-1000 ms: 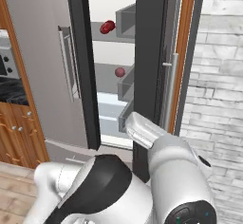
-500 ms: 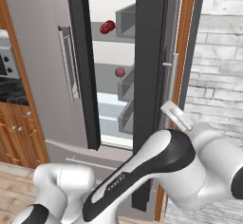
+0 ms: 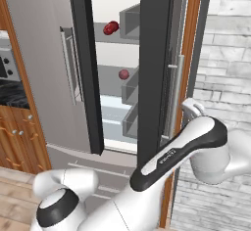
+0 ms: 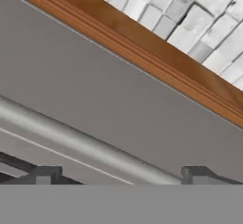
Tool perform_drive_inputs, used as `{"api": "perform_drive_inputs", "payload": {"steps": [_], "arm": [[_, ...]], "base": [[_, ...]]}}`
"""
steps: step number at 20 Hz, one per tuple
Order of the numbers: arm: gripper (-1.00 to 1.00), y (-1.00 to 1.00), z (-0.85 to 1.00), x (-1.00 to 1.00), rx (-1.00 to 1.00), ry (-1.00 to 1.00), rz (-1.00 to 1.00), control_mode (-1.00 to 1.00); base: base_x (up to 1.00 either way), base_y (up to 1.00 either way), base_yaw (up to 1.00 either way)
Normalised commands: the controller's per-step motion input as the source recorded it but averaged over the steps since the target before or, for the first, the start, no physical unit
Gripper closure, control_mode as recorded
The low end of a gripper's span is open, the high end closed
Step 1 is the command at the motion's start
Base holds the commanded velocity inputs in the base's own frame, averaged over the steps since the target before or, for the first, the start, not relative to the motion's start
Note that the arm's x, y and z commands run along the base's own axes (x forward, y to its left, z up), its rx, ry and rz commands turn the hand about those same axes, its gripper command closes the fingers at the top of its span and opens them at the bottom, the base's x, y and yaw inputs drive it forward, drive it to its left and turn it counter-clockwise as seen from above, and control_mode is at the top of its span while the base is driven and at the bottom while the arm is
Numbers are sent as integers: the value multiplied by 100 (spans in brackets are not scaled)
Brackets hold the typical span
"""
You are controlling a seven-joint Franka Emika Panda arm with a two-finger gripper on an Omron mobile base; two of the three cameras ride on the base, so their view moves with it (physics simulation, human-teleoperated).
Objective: Place the mango in the correct fridge rack based on whether it is a fruit or vegetable. Finally, close the fridge door.
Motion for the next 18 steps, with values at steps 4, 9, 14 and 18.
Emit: {"api": "perform_drive_inputs", "payload": {"steps": [4, 9, 14, 18], "arm": [[-100, -12, -38, 88, 15, 1, 15, -100], [-100, 6, -25, 62, 12, 3, 26, -100], [-100, 51, -8, 10, 5, 0, 36, -100], [-100, 74, 1, 0, 0, 0, 32, -100]], "base": [[0, 0, 0], [0, 0, 0], [0, 0, 0], [0, 0, 0]]}}
